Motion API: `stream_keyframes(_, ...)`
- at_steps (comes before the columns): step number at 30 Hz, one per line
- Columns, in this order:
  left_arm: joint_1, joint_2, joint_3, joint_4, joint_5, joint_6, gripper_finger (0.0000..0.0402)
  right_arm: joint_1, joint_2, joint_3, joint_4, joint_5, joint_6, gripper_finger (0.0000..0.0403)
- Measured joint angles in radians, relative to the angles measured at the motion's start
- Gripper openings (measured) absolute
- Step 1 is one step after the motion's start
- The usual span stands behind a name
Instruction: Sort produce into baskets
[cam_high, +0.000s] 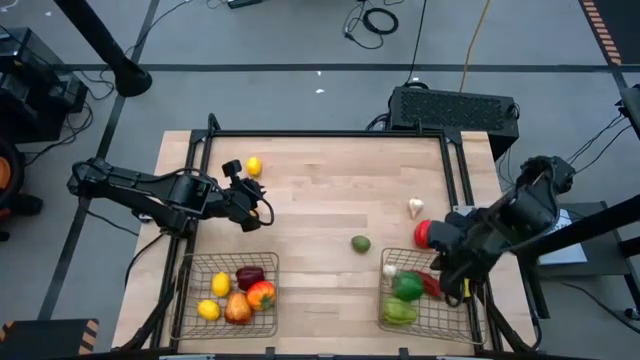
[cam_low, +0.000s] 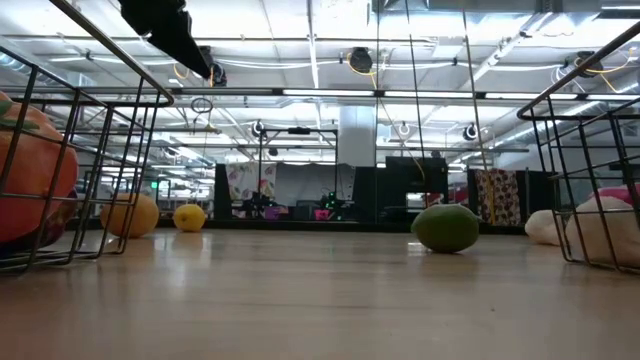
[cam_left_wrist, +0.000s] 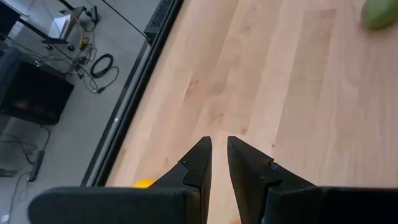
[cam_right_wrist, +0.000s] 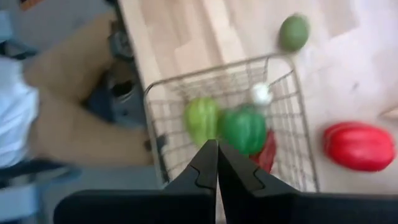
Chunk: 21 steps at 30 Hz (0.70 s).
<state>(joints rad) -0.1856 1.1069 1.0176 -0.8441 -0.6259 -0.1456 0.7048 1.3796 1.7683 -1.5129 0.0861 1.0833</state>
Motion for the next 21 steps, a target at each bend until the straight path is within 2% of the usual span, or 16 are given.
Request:
stream_keyframes(6, 0.000, 0.000, 0.000, 0.001, 0.028, -0.012, 0.0061, 0.046, 0.085, 0.000, -0.024, 0.208, 0.038, 0.0003)
stream_keyframes(9, 0.000, 0.000, 0.000, 0.002, 0.028, -0.029, 0.0061, 0.036, 0.144, -0.002, -0.061, 0.260, 0.078, 0.0003)
stream_keyframes(11, 0.000, 0.000, 0.000, 0.012, 0.028, -0.029, 0.0061, 0.014, 0.174, -0.010, -0.053, 0.276, 0.049, 0.0004)
stream_keyframes(17, 0.000, 0.000, 0.000, 0.123, 0.027, 0.017, 0.0061, -0.141, 0.233, -0.063, -0.056, 0.281, -0.039, 0.0004)
stream_keyframes(21, 0.000, 0.000, 0.000, 0.193, 0.027, 0.077, 0.0061, -0.299, 0.228, -0.123, -0.056, 0.281, -0.205, 0.0004)
